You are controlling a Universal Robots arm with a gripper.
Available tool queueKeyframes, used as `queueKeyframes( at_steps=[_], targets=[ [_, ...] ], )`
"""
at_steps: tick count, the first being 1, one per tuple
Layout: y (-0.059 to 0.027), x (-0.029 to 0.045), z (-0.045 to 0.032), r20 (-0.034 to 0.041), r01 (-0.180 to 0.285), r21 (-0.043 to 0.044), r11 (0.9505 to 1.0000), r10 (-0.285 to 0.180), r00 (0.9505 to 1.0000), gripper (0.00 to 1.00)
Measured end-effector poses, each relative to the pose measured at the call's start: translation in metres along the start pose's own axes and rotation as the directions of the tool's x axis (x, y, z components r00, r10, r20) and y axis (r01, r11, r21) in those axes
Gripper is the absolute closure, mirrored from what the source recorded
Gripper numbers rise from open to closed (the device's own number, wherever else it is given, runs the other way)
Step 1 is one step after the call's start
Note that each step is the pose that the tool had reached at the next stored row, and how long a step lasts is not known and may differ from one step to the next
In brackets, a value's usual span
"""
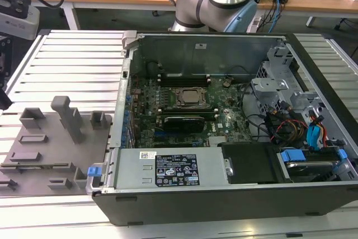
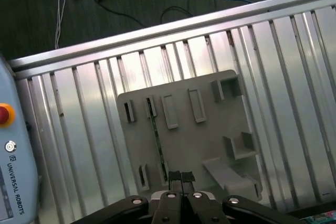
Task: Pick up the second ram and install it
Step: 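Pick up the second ram and move it above second insertion slot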
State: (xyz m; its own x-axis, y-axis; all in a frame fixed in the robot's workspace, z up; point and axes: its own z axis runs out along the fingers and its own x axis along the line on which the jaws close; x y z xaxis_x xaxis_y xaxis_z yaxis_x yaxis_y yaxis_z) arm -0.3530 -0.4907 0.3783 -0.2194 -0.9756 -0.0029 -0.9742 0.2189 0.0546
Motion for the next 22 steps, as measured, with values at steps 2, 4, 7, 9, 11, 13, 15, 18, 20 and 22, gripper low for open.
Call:
queueKeyframes(
  at_steps=[2, 4, 7, 9, 11, 13, 15, 18, 20, 22],
  targets=[
    [0.0001, 0.0000, 0.0000, -0.0014, 0.025, -0.0001, 0.9997, -0.025, 0.9997, 0.89],
    [0.0001, 0.0000, -0.0001, -0.0028, 0.049, -0.0002, 0.9988, -0.049, 0.9988, 0.89],
    [0.0001, 0.0000, 0.0000, -0.0034, 0.060, -0.0002, 0.9982, -0.060, 0.9982, 0.89],
    [0.0002, 0.0000, 0.0000, -0.0034, 0.061, -0.0003, 0.9982, -0.061, 0.9982, 0.89],
    [0.0001, 0.0000, 0.0000, -0.0034, 0.061, -0.0003, 0.9981, -0.061, 0.9981, 0.76],
    [0.0001, 0.0000, 0.0000, -0.0034, 0.061, -0.0003, 0.9981, -0.061, 0.9981, 0.70],
    [0.0002, 0.0000, 0.0000, -0.0034, 0.061, -0.0003, 0.9981, -0.061, 0.9981, 0.70],
    [0.0001, 0.0000, 0.0009, -0.0035, 0.061, -0.0003, 0.9981, -0.061, 0.9981, 0.70],
    [0.0004, 0.0002, 0.0033, -0.0033, 0.061, -0.0003, 0.9981, -0.061, 0.9981, 0.70],
    [0.0005, 0.0003, 0.0057, -0.0030, 0.061, -0.0003, 0.9981, -0.061, 0.9981, 0.70]
  ],
)
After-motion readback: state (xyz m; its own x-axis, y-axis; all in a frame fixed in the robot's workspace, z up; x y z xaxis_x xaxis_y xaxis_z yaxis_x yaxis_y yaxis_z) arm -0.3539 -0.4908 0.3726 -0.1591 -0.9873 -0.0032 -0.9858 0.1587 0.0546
